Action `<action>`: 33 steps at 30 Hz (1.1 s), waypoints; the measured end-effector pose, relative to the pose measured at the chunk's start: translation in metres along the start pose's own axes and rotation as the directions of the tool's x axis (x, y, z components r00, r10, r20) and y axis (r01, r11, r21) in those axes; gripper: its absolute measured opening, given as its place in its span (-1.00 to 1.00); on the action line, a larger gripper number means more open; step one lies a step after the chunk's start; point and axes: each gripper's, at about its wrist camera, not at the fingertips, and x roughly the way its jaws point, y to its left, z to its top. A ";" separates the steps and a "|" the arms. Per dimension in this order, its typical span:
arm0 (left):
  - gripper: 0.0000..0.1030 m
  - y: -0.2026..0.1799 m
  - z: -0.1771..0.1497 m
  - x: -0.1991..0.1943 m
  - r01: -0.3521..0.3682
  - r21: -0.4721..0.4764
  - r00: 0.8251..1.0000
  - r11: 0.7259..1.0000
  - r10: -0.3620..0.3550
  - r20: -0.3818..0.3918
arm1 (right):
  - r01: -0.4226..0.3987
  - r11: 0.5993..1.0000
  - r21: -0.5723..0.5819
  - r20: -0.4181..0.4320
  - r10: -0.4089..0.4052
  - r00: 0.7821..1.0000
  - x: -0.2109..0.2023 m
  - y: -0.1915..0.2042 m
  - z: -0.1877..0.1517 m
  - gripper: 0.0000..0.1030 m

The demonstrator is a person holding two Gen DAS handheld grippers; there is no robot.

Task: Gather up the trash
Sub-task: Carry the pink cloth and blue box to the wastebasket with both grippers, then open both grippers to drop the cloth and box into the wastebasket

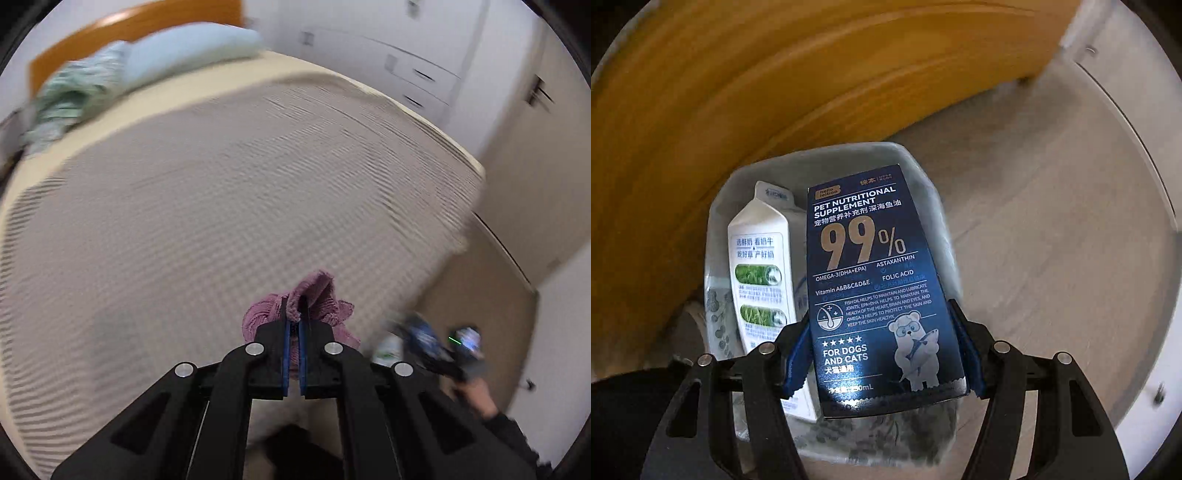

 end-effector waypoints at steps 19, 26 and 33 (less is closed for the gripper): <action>-0.99 -0.225 -0.118 0.288 0.204 0.126 0.830 0.971 -0.103 -0.549 | -0.264 0.942 0.209 0.184 0.227 0.956 -0.084 -0.086 -0.116 0.55; 0.48 -0.249 -0.174 0.372 0.187 0.210 0.760 0.960 -0.005 -0.649 | -0.269 0.920 0.284 0.136 0.239 0.962 -0.079 -0.084 -0.163 0.55; 0.49 -0.227 -0.178 0.359 0.170 0.127 0.769 0.977 -0.051 -0.637 | -0.177 0.958 0.224 0.078 0.164 0.983 -0.068 -0.061 -0.154 0.55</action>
